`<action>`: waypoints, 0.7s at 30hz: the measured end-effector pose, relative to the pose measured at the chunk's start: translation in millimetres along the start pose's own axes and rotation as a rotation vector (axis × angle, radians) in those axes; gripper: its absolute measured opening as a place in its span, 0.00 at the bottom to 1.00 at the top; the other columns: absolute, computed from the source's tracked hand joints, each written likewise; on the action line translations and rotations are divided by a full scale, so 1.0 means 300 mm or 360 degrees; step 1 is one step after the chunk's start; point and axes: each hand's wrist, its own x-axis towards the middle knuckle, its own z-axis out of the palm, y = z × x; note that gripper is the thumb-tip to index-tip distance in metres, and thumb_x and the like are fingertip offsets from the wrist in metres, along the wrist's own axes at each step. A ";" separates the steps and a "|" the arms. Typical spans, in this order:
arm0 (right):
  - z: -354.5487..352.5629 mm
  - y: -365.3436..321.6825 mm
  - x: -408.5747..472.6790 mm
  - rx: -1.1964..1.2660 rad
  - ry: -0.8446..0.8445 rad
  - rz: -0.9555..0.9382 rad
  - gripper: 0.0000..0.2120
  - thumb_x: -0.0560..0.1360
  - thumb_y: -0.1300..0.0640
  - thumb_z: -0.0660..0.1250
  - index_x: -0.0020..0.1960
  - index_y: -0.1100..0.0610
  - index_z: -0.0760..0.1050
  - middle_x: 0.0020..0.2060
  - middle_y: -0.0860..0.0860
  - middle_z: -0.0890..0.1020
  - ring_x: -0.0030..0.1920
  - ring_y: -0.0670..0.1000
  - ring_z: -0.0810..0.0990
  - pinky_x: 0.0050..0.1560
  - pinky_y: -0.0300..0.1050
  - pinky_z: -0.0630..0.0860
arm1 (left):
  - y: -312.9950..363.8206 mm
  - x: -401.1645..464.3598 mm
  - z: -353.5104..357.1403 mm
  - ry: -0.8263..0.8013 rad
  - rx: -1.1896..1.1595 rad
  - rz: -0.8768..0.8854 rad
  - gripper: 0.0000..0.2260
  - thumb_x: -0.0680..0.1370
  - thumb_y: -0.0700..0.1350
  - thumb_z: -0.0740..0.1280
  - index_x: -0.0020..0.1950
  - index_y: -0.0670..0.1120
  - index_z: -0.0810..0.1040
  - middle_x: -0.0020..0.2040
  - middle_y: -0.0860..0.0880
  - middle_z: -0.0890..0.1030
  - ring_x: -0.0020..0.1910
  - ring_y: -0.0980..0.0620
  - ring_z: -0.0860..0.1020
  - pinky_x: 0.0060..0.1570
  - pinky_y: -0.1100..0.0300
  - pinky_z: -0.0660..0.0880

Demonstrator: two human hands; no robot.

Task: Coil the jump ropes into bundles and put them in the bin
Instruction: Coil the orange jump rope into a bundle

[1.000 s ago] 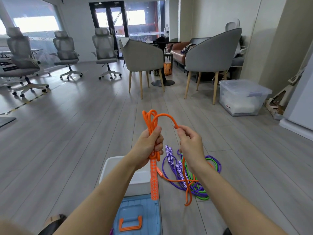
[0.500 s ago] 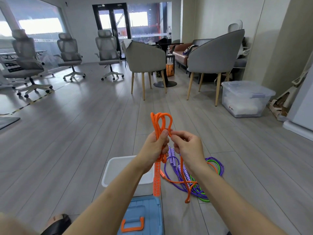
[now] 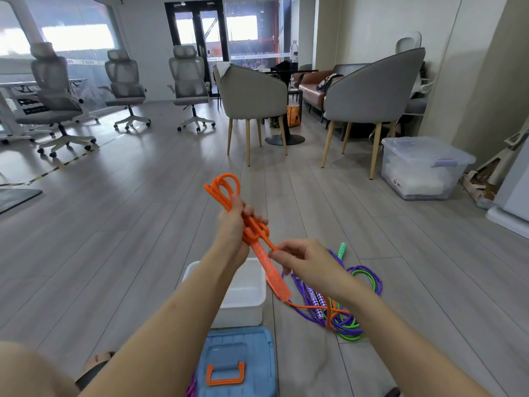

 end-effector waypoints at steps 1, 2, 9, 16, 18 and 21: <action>-0.008 0.004 -0.007 -0.0041 -0.0095 -0.0004 0.08 0.82 0.53 0.69 0.50 0.54 0.85 0.30 0.46 0.79 0.33 0.42 0.76 0.38 0.37 0.71 | 0.027 0.012 -0.004 0.0024 -0.0073 0.0005 0.14 0.86 0.55 0.57 0.43 0.50 0.67 0.29 0.54 0.69 0.24 0.55 0.72 0.28 0.59 0.77; -0.021 0.009 -0.013 -0.0069 -0.0163 0.0007 0.09 0.82 0.53 0.68 0.51 0.55 0.85 0.29 0.45 0.76 0.32 0.42 0.73 0.36 0.37 0.69 | 0.057 0.021 -0.009 0.0051 -0.0108 0.0007 0.15 0.86 0.56 0.57 0.42 0.51 0.66 0.28 0.55 0.67 0.23 0.57 0.69 0.26 0.63 0.73; -0.158 0.050 0.006 -0.0492 0.0121 -0.0146 0.07 0.81 0.46 0.66 0.46 0.45 0.79 0.31 0.48 0.76 0.32 0.48 0.71 0.37 0.51 0.70 | 0.152 0.035 -0.039 -0.0006 0.0327 0.0124 0.16 0.85 0.59 0.57 0.41 0.52 0.67 0.27 0.55 0.61 0.21 0.59 0.58 0.20 0.65 0.61; -0.156 -0.011 0.008 -0.0696 0.0296 -0.0459 0.10 0.80 0.39 0.62 0.52 0.42 0.78 0.33 0.46 0.77 0.34 0.48 0.74 0.38 0.55 0.76 | 0.044 -0.070 -0.008 -0.0463 0.1034 -0.0019 0.18 0.83 0.60 0.58 0.47 0.45 0.71 0.34 0.47 0.79 0.27 0.48 0.80 0.29 0.57 0.77; -0.146 -0.022 0.005 -0.0722 0.0331 -0.0494 0.10 0.80 0.39 0.62 0.53 0.42 0.78 0.35 0.43 0.79 0.36 0.47 0.76 0.39 0.55 0.77 | 0.023 -0.090 -0.003 -0.0573 0.1120 -0.0116 0.19 0.83 0.60 0.57 0.52 0.43 0.71 0.39 0.44 0.84 0.36 0.42 0.85 0.34 0.54 0.81; -0.134 -0.020 -0.003 -0.0810 0.0420 -0.0528 0.06 0.81 0.43 0.64 0.53 0.43 0.78 0.37 0.42 0.80 0.37 0.46 0.77 0.39 0.52 0.77 | -0.001 -0.115 0.012 -0.0691 0.1192 -0.0227 0.23 0.84 0.58 0.56 0.59 0.38 0.72 0.44 0.41 0.85 0.42 0.37 0.85 0.40 0.50 0.82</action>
